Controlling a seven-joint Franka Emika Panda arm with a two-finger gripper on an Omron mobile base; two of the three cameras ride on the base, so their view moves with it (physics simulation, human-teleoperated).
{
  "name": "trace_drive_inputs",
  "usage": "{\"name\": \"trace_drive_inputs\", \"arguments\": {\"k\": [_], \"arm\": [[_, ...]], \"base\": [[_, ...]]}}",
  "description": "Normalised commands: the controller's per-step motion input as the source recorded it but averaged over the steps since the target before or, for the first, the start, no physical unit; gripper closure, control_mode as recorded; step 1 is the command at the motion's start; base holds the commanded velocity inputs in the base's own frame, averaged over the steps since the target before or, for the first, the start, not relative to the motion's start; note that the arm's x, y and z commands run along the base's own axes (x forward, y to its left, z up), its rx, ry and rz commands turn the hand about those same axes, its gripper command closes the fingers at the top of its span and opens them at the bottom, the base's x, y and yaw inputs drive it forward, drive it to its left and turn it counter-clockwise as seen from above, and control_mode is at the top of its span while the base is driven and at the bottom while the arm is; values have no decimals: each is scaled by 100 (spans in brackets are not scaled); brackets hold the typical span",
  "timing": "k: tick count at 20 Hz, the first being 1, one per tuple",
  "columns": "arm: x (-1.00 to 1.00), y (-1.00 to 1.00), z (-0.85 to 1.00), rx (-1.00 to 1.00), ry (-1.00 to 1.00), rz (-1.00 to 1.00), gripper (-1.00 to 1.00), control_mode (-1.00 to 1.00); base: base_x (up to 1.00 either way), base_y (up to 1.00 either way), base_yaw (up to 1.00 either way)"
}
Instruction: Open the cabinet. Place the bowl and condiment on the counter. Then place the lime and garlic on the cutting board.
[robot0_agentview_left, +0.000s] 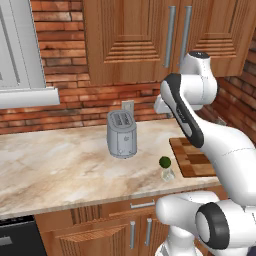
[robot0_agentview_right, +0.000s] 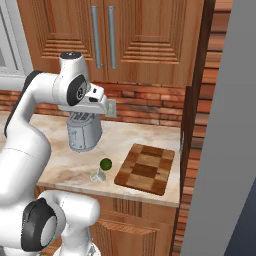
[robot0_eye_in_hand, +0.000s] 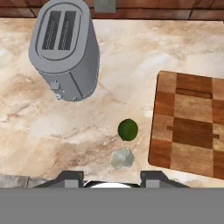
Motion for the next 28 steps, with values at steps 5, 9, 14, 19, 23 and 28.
{"name": "trace_drive_inputs", "arguments": {"k": [5,9,14,19,23,28], "arm": [[-4,0,0,0,-5,0,-100,-100],[-22,0,24,0,-16,0,-100,-100],[-14,0,45,0,-14,0,-100,-100],[-9,0,53,0,-14,0,-100,-100],[-17,-9,48,0,-10,0,-100,-100],[-8,-25,30,0,-7,0,-100,-100]], "base": [[0,0,0],[0,0,0],[0,0,0],[0,0,0],[0,0,0],[0,0,0]]}}
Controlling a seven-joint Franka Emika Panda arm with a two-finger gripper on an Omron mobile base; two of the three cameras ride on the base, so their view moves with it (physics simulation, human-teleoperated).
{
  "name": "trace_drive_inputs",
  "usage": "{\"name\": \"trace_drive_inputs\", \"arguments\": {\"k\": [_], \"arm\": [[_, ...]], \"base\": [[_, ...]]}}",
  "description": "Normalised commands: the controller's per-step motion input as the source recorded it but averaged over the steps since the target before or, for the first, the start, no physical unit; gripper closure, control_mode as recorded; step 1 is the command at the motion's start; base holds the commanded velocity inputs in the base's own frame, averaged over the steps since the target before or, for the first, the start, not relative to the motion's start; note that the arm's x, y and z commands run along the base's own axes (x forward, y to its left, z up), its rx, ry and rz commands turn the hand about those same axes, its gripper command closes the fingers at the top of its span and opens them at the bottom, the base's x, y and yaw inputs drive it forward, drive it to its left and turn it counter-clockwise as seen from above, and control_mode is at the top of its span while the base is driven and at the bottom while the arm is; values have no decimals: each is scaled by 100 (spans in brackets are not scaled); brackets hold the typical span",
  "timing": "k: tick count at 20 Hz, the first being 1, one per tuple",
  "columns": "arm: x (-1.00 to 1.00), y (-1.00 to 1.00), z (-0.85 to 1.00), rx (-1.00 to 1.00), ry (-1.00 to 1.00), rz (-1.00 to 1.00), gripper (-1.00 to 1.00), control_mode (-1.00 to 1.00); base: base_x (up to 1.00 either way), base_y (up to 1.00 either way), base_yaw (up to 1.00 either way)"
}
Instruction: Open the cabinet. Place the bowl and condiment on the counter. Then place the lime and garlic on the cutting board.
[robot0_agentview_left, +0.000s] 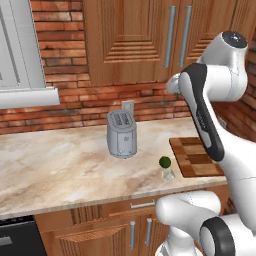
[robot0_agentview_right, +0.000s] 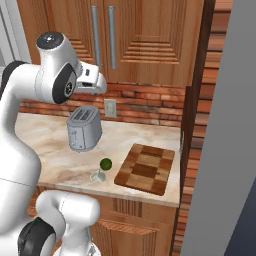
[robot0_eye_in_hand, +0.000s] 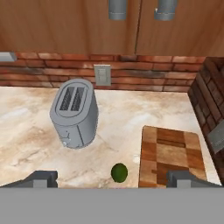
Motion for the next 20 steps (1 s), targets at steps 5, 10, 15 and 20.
{"name": "trace_drive_inputs", "arguments": {"k": [5,10,15,20], "arm": [[0,-22,11,1,-8,0,-100,-100],[0,-17,22,4,-12,0,-100,-100],[0,-12,33,4,-6,0,-100,-100],[0,0,44,3,0,0,-100,-100]], "base": [[0,0,0],[0,0,0],[0,0,0],[0,0,0]]}}
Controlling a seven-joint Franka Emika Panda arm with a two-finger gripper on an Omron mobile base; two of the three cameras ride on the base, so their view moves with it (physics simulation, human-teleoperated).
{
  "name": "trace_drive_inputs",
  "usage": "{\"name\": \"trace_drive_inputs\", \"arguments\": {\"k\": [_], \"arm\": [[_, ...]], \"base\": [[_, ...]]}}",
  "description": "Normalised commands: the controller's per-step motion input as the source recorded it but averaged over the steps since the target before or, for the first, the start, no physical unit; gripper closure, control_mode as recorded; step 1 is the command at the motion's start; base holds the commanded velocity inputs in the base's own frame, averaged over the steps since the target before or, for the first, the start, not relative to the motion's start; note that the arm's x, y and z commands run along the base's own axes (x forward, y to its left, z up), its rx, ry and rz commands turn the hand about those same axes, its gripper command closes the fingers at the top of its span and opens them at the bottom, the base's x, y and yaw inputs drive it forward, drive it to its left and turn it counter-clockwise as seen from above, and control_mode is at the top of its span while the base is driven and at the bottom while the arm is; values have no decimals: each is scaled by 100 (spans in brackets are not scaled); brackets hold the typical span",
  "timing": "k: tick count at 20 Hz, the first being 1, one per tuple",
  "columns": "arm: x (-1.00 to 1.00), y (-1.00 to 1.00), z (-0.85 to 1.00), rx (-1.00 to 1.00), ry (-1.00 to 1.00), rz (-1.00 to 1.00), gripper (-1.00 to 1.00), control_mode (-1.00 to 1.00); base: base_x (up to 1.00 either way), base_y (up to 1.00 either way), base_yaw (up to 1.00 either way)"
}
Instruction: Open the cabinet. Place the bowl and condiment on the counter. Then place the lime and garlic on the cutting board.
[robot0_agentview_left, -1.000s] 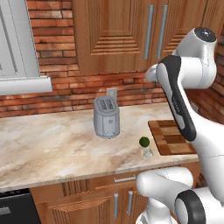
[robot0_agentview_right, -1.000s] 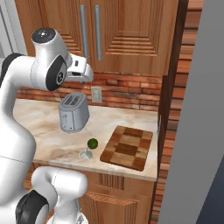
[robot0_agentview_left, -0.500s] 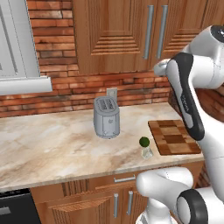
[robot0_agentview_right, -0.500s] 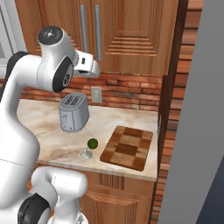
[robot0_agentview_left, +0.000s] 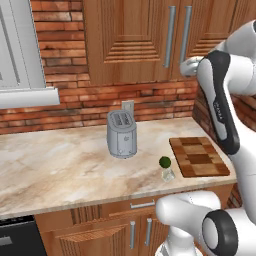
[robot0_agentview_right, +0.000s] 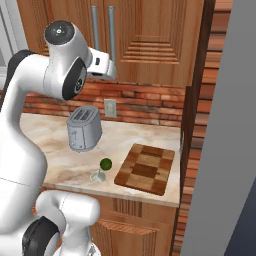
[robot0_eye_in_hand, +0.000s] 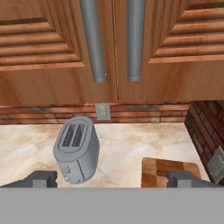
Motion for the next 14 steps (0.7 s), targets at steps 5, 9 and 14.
{"name": "trace_drive_inputs", "arguments": {"k": [5,9,14], "arm": [[1,0,33,1,0,-4,-100,-100],[11,-5,3,0,-1,-6,-100,-100],[27,-13,0,0,-6,-2,-100,-100]], "base": [[0,0,0],[0,0,0],[0,0,0]]}}
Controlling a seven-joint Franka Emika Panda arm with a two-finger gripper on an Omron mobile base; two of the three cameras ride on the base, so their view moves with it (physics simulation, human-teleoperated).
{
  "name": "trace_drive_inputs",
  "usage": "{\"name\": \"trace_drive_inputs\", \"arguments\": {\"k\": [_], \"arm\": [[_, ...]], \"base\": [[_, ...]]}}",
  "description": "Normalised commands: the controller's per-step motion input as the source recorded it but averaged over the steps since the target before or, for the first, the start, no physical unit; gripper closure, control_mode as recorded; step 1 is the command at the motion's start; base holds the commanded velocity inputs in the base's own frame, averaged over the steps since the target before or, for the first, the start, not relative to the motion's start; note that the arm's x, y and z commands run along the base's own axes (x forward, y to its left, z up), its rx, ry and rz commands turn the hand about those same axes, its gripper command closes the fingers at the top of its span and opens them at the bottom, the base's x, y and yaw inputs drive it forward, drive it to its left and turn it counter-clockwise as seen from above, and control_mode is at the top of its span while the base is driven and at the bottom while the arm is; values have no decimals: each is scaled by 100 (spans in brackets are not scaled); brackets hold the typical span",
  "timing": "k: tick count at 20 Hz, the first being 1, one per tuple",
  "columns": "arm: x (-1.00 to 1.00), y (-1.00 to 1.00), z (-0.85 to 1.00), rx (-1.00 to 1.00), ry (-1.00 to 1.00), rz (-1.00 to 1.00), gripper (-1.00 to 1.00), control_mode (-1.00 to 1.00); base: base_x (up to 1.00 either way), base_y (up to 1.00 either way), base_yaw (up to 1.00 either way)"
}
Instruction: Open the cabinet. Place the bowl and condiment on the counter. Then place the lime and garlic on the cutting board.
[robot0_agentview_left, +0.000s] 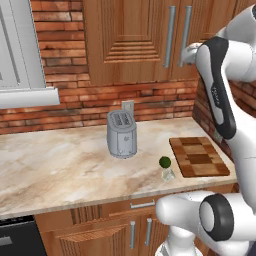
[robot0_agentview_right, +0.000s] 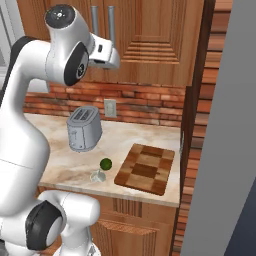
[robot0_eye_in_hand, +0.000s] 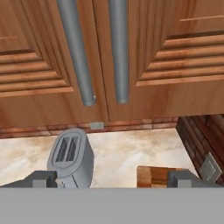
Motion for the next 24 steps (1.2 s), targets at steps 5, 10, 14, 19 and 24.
{"name": "trace_drive_inputs", "arguments": {"k": [5,10,14,19,24], "arm": [[35,-12,0,0,-6,0,-100,-100],[40,-4,0,0,-6,0,-100,-100],[38,0,0,0,-2,0,-100,-100],[43,-10,0,0,0,-1,-100,-100],[43,-12,0,0,0,-2,-100,-100]], "base": [[0,0,0],[0,0,0],[0,0,0],[0,0,0],[0,0,0]]}}
